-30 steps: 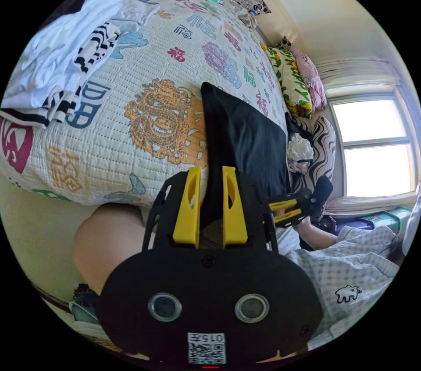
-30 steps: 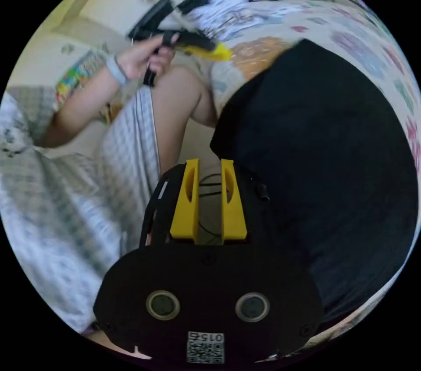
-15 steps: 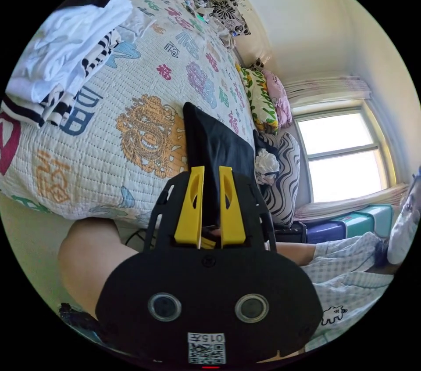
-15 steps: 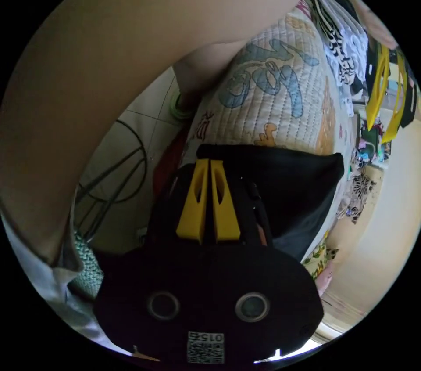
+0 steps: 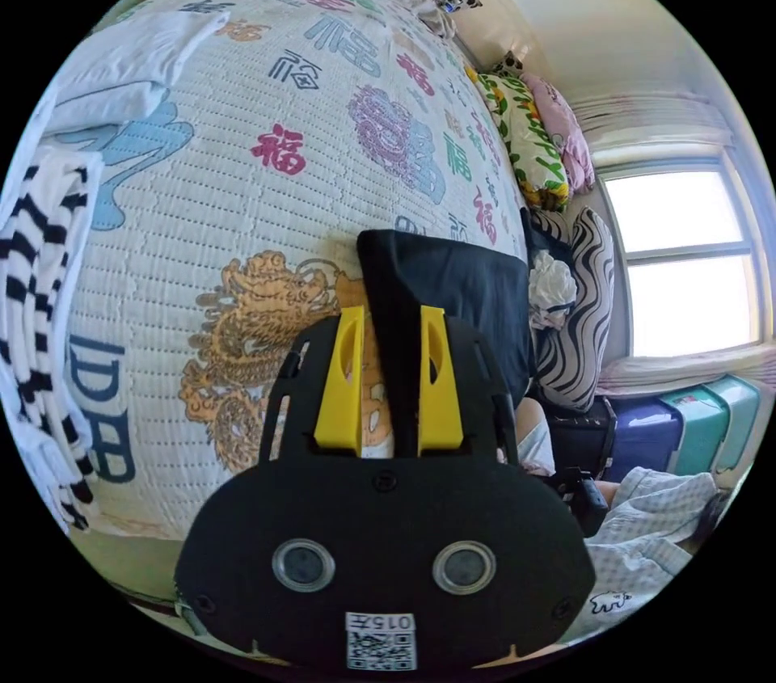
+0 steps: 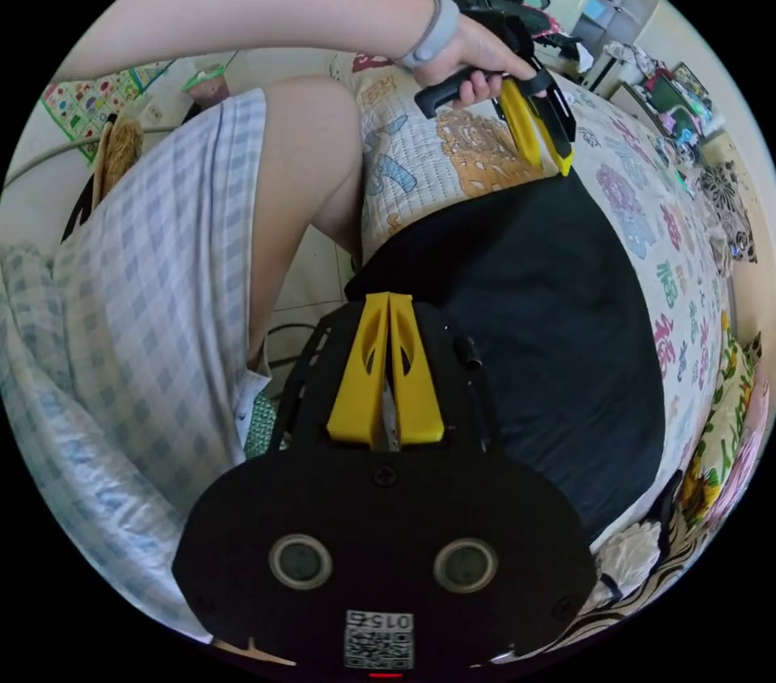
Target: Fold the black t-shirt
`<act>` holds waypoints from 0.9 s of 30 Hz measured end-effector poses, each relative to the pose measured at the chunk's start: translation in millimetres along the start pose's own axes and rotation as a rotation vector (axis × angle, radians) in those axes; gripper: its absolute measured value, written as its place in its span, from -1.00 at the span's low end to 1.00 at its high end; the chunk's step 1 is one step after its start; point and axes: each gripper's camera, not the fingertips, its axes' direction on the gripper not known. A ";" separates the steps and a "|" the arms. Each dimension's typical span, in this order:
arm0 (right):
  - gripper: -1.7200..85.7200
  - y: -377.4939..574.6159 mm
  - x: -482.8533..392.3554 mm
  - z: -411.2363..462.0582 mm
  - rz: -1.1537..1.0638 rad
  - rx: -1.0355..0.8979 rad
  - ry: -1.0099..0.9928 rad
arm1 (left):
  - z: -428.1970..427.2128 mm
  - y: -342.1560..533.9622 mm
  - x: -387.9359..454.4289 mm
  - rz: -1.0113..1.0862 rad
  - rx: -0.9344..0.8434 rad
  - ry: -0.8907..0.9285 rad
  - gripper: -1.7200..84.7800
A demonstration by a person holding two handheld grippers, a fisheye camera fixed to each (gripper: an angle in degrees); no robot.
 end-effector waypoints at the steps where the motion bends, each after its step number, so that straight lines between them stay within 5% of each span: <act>1: -0.98 -1.5 3.1 2.4 0.020 0.002 -0.010 | 7.8 -7.7 1.9 0.001 -0.019 0.012 -0.72; 9: -0.97 -36.3 103.2 -19.4 0.232 0.154 0.082 | 2.3 48.4 32.0 -0.027 -0.050 -0.066 -0.73; 11: -0.93 -56.7 145.0 -22.2 0.258 0.163 -0.019 | 12.1 90.1 46.2 -0.017 -0.181 -0.154 -0.77; 15: -0.82 -114.3 226.7 -7.5 0.349 0.097 -0.247 | 46.7 107.7 56.0 -0.009 -0.375 -0.192 -0.77; 22: -0.79 -181.4 284.6 23.3 0.434 -0.120 -0.319 | 112.8 72.3 57.0 0.003 -0.598 -0.177 -0.71; 27: -0.76 -210.6 314.4 23.0 0.485 -0.202 -0.351 | 112.8 58.6 62.9 -0.008 -0.518 -0.127 -0.71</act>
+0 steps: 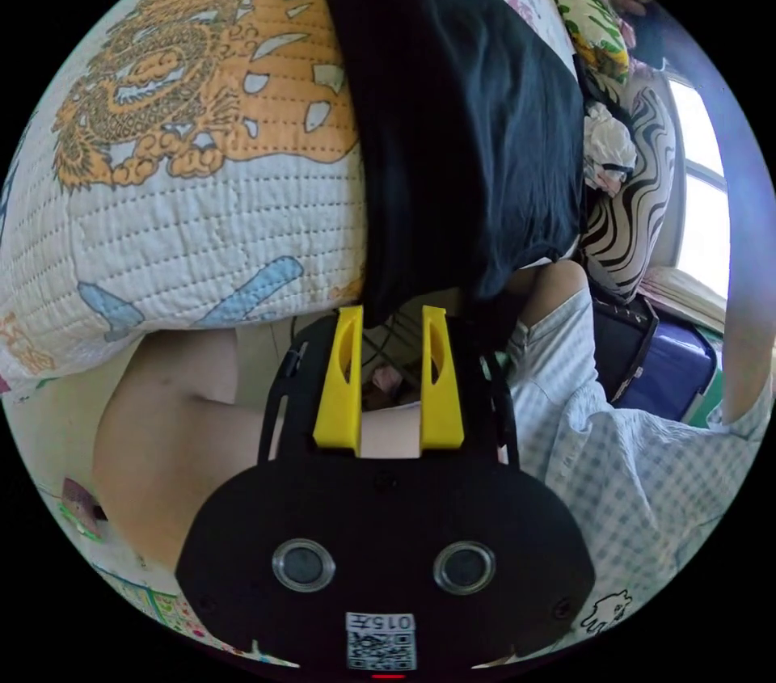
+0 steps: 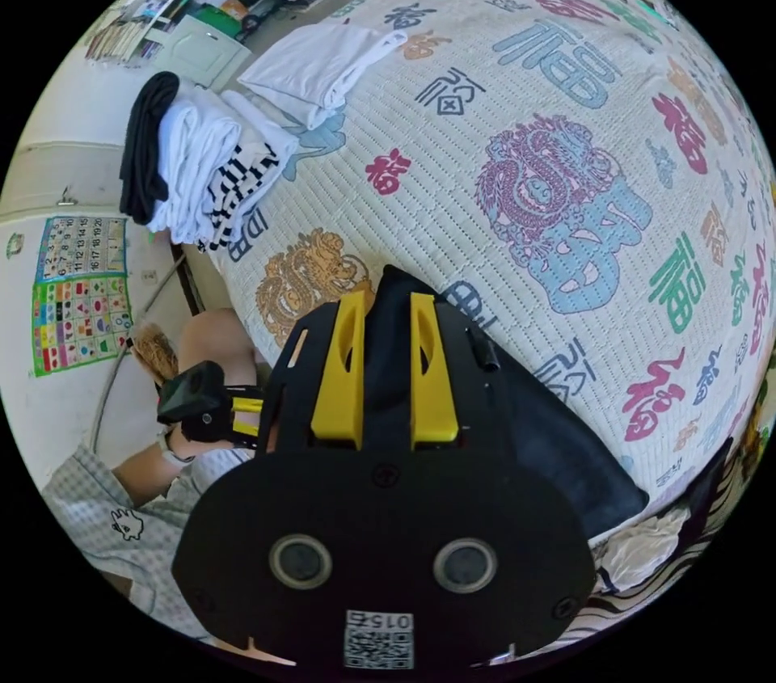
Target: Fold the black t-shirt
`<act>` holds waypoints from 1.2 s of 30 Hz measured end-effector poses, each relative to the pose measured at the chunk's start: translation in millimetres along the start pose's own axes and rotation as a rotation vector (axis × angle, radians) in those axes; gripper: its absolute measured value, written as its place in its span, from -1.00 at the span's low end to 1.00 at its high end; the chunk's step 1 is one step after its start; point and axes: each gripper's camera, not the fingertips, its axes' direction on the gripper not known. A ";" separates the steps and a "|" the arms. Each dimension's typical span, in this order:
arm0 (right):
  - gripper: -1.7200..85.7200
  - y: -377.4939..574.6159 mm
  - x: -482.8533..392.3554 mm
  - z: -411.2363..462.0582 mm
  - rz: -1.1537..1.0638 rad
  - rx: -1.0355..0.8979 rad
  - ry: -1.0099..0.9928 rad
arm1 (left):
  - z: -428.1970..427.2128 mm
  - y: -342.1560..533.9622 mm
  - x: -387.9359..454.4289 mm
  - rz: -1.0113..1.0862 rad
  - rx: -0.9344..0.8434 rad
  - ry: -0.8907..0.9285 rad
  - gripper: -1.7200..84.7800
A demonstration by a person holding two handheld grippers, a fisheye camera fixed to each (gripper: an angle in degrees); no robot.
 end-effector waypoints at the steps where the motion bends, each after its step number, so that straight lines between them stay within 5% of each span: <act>1: -0.74 -8.9 0.4 -1.1 0.006 -0.026 0.016 | 3.3 -4.0 0.4 -0.004 -0.006 0.011 -0.71; 7: -0.74 -42.9 13.3 9.6 0.091 -0.179 -0.005 | 20.9 -28.1 14.6 0.029 -0.055 -0.081 -0.81; 12: -0.86 -44.6 21.1 -10.1 0.083 -0.171 0.081 | 29.8 -21.0 9.6 0.046 0.008 0.068 -0.95; 18: -0.90 -31.0 44.3 -63.5 0.105 -0.110 -0.093 | 11.0 -0.7 23.4 0.116 0.165 0.131 -0.97; 24: -0.91 -23.3 34.1 -129.4 0.048 0.001 -0.023 | -27.0 38.5 19.9 0.105 0.358 0.120 -0.98; 36: -0.91 57.1 84.0 -242.1 0.038 0.197 -0.440 | -25.1 72.9 83.4 0.211 0.499 0.176 -0.98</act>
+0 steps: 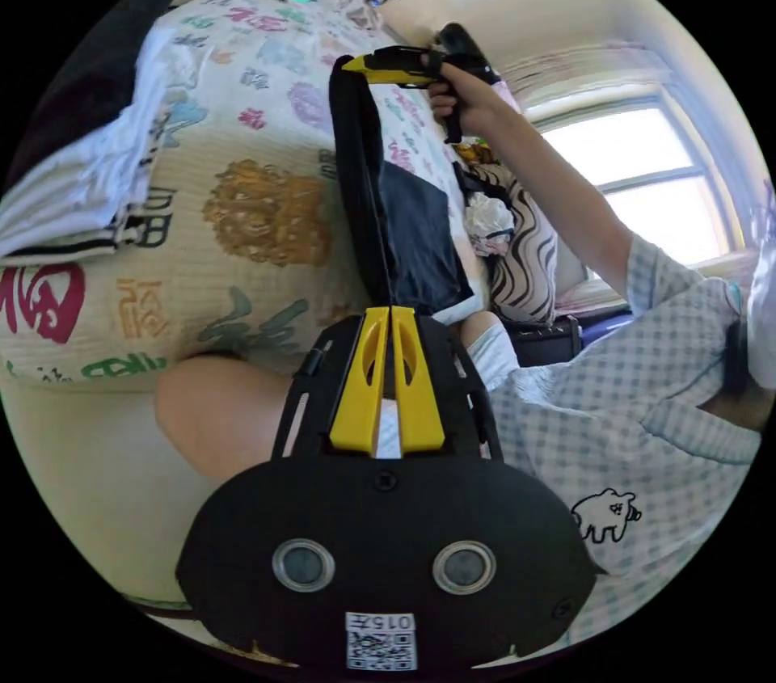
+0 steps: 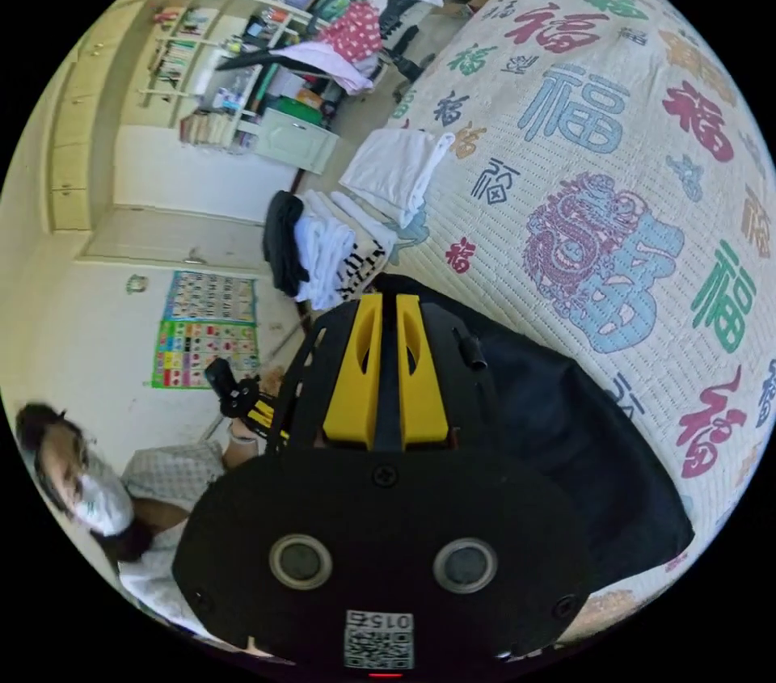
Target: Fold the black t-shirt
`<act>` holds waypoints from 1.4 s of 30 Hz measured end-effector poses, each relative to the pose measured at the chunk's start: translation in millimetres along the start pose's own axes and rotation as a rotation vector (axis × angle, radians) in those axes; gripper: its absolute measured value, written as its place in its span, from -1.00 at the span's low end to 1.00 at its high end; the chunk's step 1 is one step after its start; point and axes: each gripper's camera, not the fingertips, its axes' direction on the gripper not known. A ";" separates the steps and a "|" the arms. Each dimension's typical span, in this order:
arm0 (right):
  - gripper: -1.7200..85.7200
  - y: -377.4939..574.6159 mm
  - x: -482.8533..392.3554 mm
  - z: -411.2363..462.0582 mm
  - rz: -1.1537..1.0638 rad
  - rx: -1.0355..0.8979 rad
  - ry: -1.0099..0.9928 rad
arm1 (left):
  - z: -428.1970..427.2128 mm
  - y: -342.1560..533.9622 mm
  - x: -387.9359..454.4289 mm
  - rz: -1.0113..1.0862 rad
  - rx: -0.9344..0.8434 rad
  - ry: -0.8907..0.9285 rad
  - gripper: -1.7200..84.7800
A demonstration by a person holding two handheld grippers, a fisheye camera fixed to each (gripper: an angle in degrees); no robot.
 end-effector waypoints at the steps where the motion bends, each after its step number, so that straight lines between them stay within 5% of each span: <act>1: -0.91 17.0 6.7 -24.6 -0.013 0.025 -0.067 | 7.7 -4.2 17.1 0.041 0.003 0.022 -0.98; 12: -0.91 214.0 91.8 -226.7 0.080 0.174 -0.070 | 187.0 -85.7 168.0 0.344 -0.218 0.270 -0.98; 17: -0.90 283.1 160.2 -262.4 0.208 0.175 -0.087 | 318.5 -119.3 225.6 0.401 -0.364 0.211 -0.98; 29: -0.86 385.5 214.0 -304.6 0.272 0.278 -0.233 | 447.7 -163.8 286.1 0.388 -0.463 0.084 -0.93; 36: -0.72 486.4 173.3 -329.3 0.276 0.500 -0.228 | 444.7 -187.4 325.8 0.522 -0.614 0.267 -0.81; 42: -0.70 582.2 91.5 -292.6 0.250 0.428 -0.087 | 394.9 -286.9 349.5 0.523 -0.340 -0.105 -0.77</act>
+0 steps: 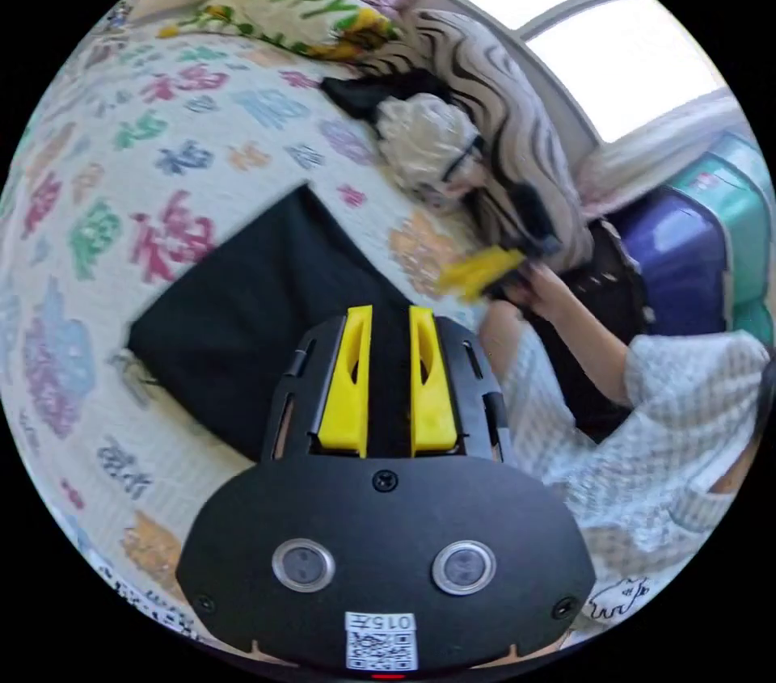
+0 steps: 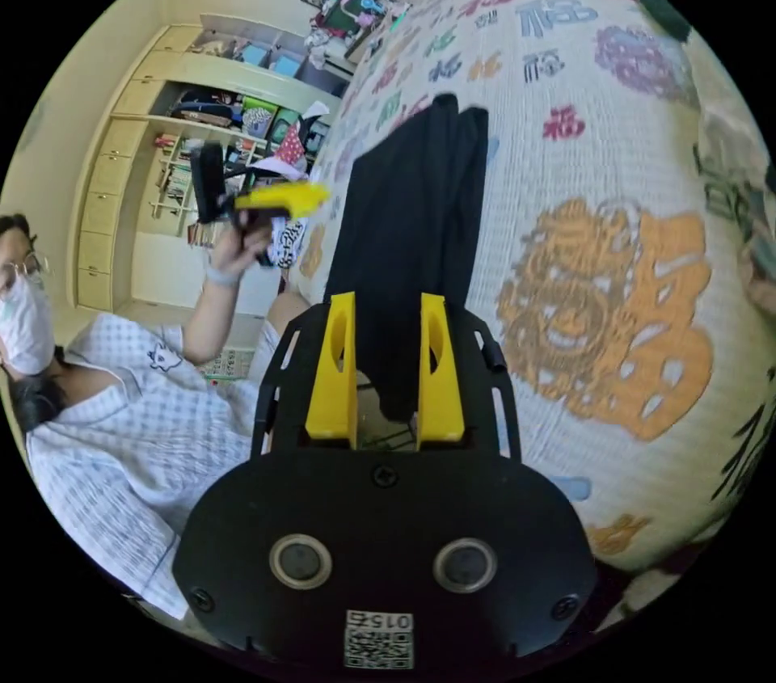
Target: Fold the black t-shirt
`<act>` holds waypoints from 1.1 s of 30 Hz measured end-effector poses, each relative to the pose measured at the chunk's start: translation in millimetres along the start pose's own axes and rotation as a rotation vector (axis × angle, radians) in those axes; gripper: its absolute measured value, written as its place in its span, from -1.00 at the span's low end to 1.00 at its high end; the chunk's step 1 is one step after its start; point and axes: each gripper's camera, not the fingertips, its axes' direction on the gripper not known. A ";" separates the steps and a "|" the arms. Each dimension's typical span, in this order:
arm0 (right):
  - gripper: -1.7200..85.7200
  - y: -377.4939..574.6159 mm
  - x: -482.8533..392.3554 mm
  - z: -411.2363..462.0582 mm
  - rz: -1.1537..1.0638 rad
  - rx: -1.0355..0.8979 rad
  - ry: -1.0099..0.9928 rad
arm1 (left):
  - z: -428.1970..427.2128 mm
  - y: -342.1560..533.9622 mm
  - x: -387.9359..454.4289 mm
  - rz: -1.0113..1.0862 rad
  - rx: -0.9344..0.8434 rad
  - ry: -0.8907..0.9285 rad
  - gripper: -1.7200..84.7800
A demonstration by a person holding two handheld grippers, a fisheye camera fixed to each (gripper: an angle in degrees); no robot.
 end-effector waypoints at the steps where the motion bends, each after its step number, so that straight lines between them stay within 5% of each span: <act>1: -0.69 18.2 -3.3 5.6 0.022 -0.015 0.010 | -1.7 -21.4 -9.4 -0.039 0.002 -0.077 -0.76; 9: -0.78 68.1 -9.9 35.2 0.076 -0.169 0.117 | 58.2 -135.0 -25.1 -0.197 -0.162 -0.158 -0.76; 14: -0.82 86.5 -16.6 35.3 0.059 -0.199 0.012 | 74.4 -163.5 -14.9 -0.218 -0.209 -0.219 -0.93; 33: -0.77 146.5 -78.7 34.4 0.028 -0.243 0.433 | 41.5 -203.0 17.5 -0.179 -0.174 -0.194 -0.83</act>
